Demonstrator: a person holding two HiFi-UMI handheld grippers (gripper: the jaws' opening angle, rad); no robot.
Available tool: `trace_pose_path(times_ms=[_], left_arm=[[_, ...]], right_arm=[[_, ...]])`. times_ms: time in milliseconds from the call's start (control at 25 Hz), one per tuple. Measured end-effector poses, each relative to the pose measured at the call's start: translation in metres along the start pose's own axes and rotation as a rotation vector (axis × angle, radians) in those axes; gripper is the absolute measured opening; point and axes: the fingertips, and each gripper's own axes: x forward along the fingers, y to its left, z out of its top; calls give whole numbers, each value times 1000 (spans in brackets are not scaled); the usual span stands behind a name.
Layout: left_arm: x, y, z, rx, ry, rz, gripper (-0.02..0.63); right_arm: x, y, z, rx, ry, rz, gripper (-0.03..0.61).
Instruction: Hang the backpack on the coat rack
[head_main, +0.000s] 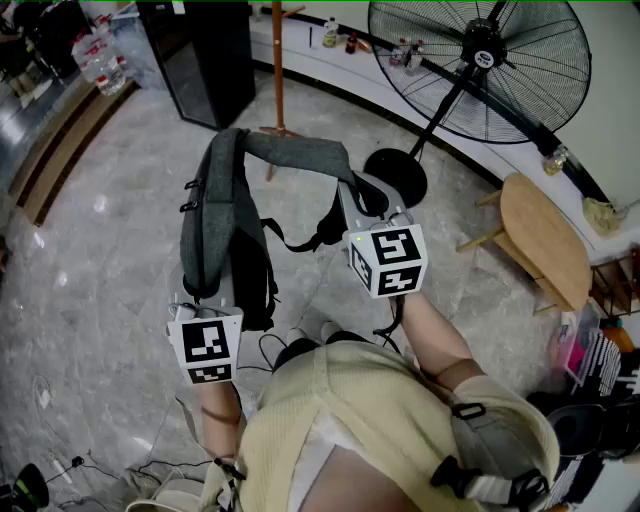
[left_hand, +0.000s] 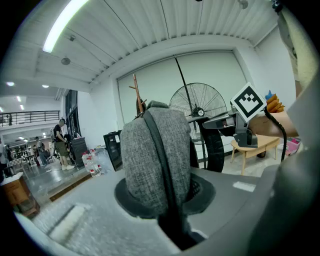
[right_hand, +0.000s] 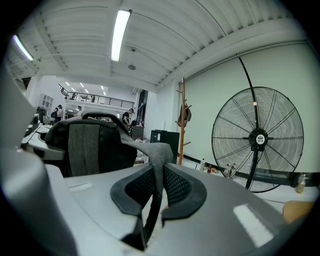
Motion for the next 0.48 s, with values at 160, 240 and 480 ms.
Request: trace_pose_path(times_ms=[160, 240, 480], left_arm=[[-4, -3, -3, -9, 3, -35, 66], [-5, -1, -7, -13, 8, -49, 64], [-3, 6, -22, -27, 23, -66, 63]], right_arm=[[-4, 2, -3, 42, -14, -16, 34], [-3, 6, -6, 54, -10, -20, 34], [3, 15, -10, 57, -7, -26, 34]])
